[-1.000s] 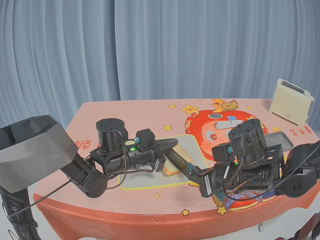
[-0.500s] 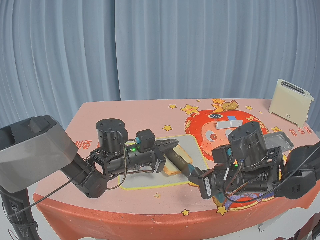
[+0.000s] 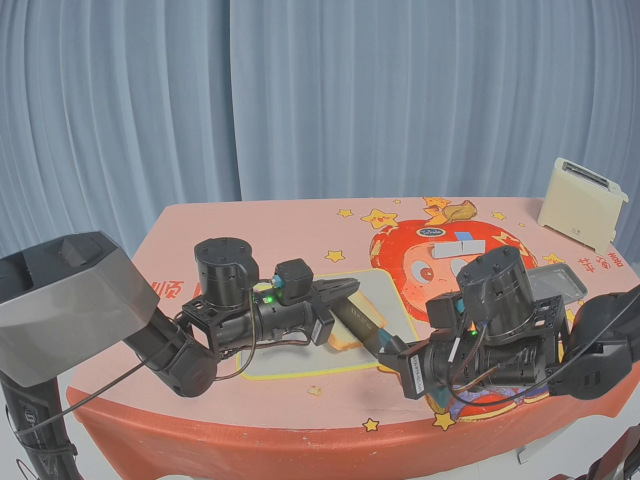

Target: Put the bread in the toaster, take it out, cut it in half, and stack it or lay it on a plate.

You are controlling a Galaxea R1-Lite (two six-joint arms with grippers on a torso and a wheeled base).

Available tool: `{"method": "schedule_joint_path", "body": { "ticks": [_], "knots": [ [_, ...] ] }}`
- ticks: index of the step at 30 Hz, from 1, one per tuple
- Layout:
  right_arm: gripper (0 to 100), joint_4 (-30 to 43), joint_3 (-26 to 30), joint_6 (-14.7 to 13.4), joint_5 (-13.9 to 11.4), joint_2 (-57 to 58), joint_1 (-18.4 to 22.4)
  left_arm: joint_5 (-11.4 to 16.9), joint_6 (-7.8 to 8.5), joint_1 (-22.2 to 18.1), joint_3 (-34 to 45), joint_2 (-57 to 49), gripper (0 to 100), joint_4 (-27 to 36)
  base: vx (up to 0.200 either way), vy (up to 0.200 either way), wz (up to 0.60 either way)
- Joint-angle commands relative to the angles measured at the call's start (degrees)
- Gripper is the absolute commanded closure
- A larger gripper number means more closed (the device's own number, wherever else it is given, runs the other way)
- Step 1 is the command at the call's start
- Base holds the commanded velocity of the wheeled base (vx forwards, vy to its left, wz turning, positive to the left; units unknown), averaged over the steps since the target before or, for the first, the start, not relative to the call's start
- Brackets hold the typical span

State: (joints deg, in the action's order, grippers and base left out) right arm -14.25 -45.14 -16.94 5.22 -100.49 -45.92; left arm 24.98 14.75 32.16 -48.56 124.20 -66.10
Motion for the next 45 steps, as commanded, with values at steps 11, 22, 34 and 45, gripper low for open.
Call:
{"method": "schedule_joint_path", "body": {
  "ticks": [11,22,34,45],
  "knots": [
    [100,0.8,-2.93,0.16,0.14,0.91,-0.04,-0.81,-0.69,-0.25,-0.4,-0.18,100,-1.58,0.0,0.0,0.0],
    [100,0.98,-2.06,0.16,0.14,0.12,-0.04,-0.81,-0.69,-0.17,0.48,1.13,100,-1.23,0.0,0.0,0.0],
    [100,0.36,-0.74,-0.02,0.06,-1.55,-0.31,-0.81,-0.69,-0.25,0.57,1.93,100,-1.4,0.0,0.0,0.0],
    [100,0.01,-0.83,-0.02,0.06,0.73,-0.13,-0.81,-0.69,0.01,0.57,-1.06,100,-1.93,0.0,0.0,0.0]
  ]
}}
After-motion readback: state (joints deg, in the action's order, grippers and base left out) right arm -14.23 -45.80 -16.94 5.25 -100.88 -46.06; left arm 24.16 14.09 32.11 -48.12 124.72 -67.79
